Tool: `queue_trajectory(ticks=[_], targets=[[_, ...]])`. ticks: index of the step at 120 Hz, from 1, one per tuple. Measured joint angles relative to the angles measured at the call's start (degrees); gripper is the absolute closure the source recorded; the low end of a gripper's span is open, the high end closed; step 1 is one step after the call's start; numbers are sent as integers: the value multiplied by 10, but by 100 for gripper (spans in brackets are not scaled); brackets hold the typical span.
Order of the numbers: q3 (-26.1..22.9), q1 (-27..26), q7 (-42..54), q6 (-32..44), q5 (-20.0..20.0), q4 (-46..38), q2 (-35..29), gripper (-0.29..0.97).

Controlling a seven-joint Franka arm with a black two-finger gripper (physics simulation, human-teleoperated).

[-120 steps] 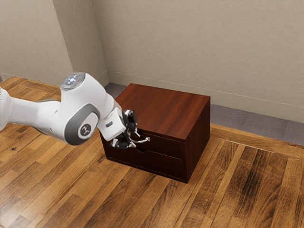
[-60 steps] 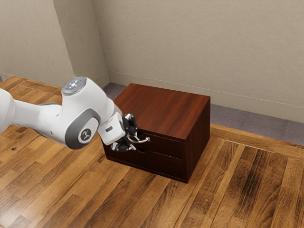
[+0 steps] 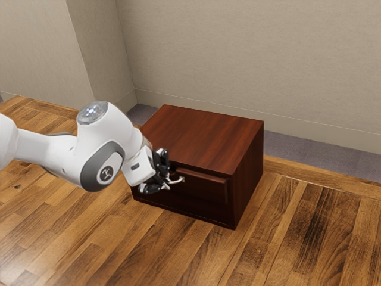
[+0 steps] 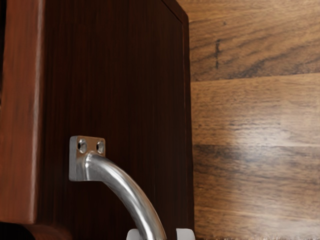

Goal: Pull the drawer handle with one arm to open the drawer

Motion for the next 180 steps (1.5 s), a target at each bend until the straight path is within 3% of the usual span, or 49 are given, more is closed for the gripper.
queue_trajectory(ticks=[108, 180], targets=[[-2, -9, 2, -1, 4, -69, -76, 76], [-2, -27, 1, -9, 2, -98, -113, 67]])
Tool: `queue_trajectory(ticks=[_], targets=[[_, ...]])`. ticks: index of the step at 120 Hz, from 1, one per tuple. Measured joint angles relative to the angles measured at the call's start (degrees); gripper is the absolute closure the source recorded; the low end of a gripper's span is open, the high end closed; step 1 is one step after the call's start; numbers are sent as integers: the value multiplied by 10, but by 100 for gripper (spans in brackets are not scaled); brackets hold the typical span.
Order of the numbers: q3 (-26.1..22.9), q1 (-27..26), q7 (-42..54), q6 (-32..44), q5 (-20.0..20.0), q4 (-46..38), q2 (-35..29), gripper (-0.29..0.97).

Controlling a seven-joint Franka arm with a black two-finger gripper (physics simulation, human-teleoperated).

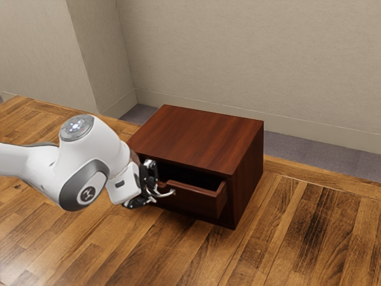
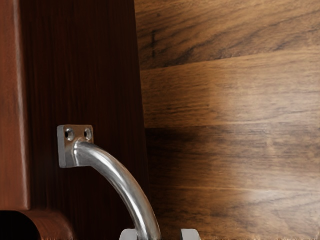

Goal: Pull the drawer handle with one arm to open the drawer

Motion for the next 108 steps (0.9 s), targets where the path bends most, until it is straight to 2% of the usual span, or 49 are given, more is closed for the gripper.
queue_trajectory(ticks=[108], targets=[[16, -53, -3, -28, -20, -66, -85, 67]])
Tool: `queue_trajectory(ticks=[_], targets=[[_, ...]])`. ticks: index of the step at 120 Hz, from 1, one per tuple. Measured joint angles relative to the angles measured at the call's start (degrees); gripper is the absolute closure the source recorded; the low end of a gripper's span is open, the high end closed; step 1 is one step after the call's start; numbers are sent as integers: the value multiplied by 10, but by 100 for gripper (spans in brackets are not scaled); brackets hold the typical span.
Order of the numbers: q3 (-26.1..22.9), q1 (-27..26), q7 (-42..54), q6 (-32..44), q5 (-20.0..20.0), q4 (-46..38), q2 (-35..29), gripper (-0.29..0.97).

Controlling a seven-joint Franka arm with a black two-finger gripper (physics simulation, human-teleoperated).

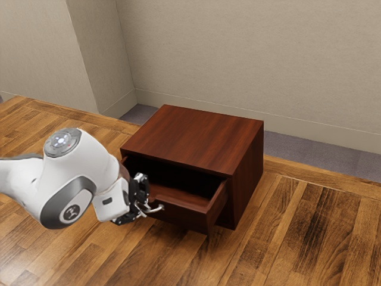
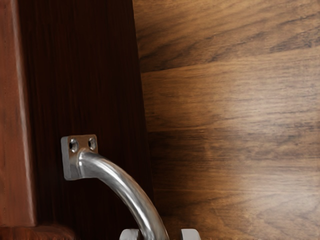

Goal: Pull the drawer handle with one arm to open the drawer

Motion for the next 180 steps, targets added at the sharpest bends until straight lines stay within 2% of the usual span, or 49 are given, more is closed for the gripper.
queue_trajectory(ticks=[41, 144, 158, 168, 174, 180], targets=[[15, -29, -5, -11, -3, -23, -25, 67], [26, -50, -17, -19, -6, -56, -73, 67], [45, -73, -19, -33, -6, -64, -128, 67], [77, -96, -19, -83, -7, -65, -252, 65], [95, -101, -18, -126, -6, -45, -300, 56], [123, -101, -17, -182, -4, 3, -306, 45]])
